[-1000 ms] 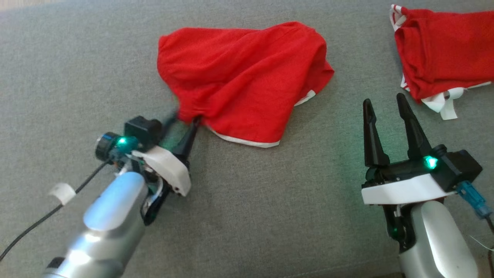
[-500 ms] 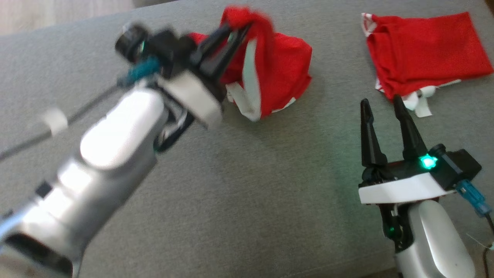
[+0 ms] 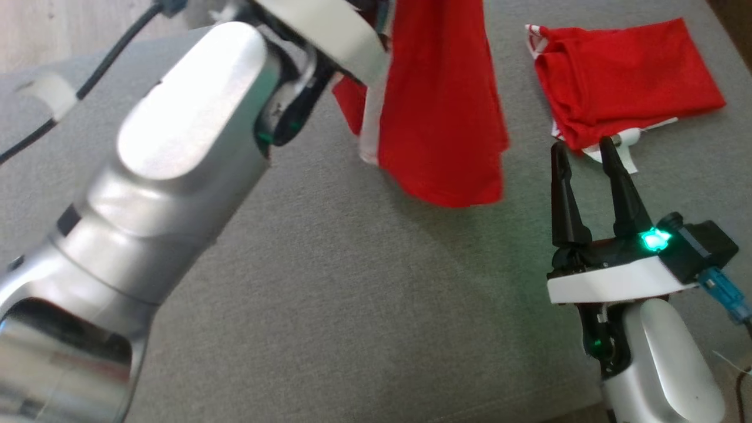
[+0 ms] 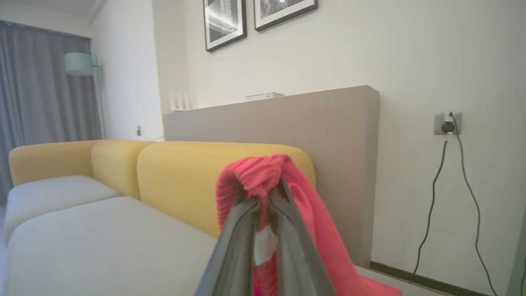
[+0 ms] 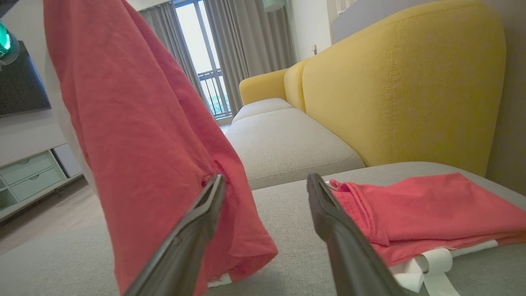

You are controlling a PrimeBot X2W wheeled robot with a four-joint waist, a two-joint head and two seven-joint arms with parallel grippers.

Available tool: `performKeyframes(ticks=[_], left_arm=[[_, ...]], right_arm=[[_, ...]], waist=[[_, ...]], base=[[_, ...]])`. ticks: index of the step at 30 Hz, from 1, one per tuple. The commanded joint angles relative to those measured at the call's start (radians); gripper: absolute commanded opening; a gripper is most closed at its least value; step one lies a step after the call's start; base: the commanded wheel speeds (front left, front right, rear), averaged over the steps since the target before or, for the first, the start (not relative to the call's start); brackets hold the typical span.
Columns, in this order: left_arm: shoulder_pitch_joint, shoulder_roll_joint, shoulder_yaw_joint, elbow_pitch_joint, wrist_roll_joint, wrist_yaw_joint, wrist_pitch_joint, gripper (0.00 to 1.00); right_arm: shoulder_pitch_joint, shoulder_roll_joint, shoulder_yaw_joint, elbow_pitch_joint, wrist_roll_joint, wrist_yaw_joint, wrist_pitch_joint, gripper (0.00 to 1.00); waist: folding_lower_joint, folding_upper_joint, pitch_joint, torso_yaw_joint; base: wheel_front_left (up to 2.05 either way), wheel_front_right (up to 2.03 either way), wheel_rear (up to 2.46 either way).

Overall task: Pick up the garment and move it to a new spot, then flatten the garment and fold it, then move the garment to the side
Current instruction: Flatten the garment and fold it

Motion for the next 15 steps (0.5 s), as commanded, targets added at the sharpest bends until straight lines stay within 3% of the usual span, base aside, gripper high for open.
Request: performKeyframes(ticks=[1,7,11,15], left_arm=[[-0.029,0.045,0.047,-0.023,0.005,0.015,-0.011,0.00],[0.016,0.105,0.053,-0.007,0.023,0.046,-0.024,0.00],[0.092,0.172,0.058,0.086,0.010,0.077,0.011,0.00],[0.159,0.220,0.066,0.182,-0.019,0.081,0.035,0.00]], right_arm=[[-0.022,-0.002,0.014,-0.036,-0.004,-0.001,-0.011,1.00],[-0.019,-0.002,0.008,-0.030,-0.020,-0.001,-0.011,1.00],[-0.020,-0.002,0.008,-0.032,-0.026,-0.001,-0.011,1.00],[-0.027,-0.002,0.015,-0.034,-0.033,-0.001,-0.011,1.00]], waist=[[0.0001,0.0000,0.006,0.015],[0.0001,0.0000,0.002,0.057],[0.0001,0.0000,0.008,0.080],[0.0001,0.0000,0.025,0.088]], base=[[0.00,0.00,0.00],[0.00,0.00,0.00],[0.00,0.00,0.00],[0.00,0.00,0.00]])
